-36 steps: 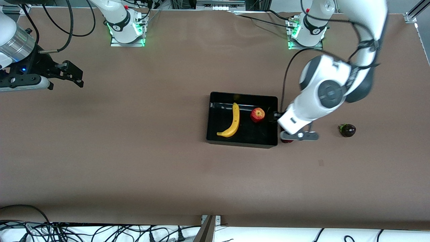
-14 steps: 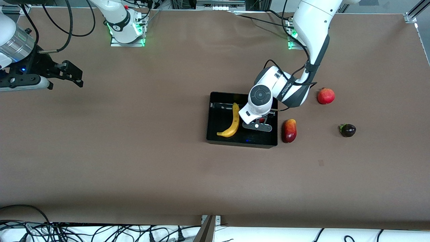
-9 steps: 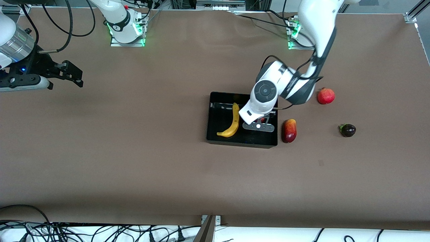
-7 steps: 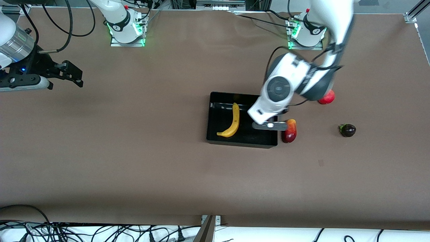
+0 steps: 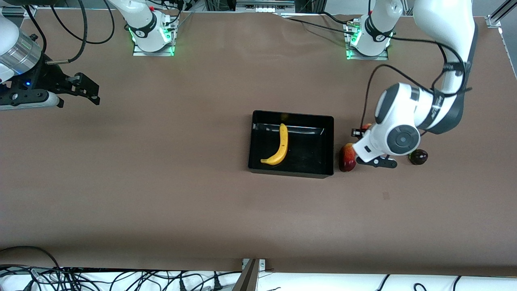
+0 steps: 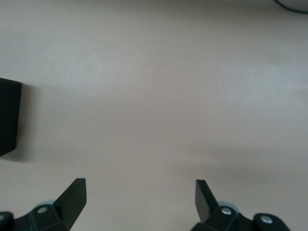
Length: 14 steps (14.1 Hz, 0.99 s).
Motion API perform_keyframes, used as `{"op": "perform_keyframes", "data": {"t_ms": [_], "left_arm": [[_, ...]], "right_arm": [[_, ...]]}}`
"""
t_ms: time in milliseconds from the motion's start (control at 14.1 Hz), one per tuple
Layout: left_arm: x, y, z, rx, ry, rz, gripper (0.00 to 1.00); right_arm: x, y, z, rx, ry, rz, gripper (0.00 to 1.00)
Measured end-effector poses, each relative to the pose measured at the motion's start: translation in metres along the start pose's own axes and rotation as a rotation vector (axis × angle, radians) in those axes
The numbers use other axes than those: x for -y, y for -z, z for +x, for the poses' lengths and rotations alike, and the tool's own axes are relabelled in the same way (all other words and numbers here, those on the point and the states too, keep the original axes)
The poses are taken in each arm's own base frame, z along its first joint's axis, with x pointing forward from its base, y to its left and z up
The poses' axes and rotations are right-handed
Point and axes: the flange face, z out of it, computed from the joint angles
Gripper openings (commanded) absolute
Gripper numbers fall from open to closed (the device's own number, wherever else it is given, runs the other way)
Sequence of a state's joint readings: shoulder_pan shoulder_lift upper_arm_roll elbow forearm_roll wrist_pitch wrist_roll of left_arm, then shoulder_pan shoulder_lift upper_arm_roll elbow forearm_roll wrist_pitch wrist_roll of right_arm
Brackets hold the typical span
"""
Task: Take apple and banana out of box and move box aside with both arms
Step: 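Lift the apple out and set it on the table beside the mango, then move the left gripper back into the tray over the banana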
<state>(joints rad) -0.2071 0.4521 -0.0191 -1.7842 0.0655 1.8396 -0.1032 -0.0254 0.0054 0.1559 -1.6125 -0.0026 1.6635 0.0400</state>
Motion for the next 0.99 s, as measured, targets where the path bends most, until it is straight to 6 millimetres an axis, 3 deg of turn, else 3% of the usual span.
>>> {"op": "perform_keyframes", "data": {"t_ms": [71, 212, 283, 354, 495, 707, 848, 990], "left_arm": [[0.003, -0.026, -0.001, -0.027, -0.016, 0.008, 0.20], [0.004, -0.072, -0.015, -0.051, -0.037, 0.023, 0.34], [0.005, -0.089, -0.022, -0.056, -0.044, 0.025, 0.85], [0.005, -0.101, -0.028, -0.066, -0.049, 0.023, 1.00], [0.004, -0.113, -0.036, -0.075, -0.052, 0.019, 1.00], [0.012, -0.089, -0.039, -0.096, -0.038, 0.017, 1.00], [0.014, -0.039, -0.041, -0.099, -0.031, 0.022, 1.00], [-0.005, 0.035, -0.040, -0.135, -0.051, 0.009, 1.00]], "right_arm": [[0.000, 0.000, 0.000, 0.000, 0.000, 0.000, 1.00], [0.000, 0.000, 0.000, 0.000, 0.000, 0.000, 1.00], [0.000, 0.000, 0.000, 0.000, 0.001, 0.000, 1.00], [0.000, 0.000, 0.000, 0.000, 0.001, 0.000, 1.00], [0.000, 0.000, 0.000, 0.000, 0.001, 0.000, 1.00], [0.000, 0.000, 0.000, 0.000, 0.001, 0.000, 1.00], [0.000, 0.000, 0.000, 0.000, 0.001, 0.000, 1.00], [0.000, 0.000, 0.000, 0.001, 0.001, 0.000, 1.00]]}}
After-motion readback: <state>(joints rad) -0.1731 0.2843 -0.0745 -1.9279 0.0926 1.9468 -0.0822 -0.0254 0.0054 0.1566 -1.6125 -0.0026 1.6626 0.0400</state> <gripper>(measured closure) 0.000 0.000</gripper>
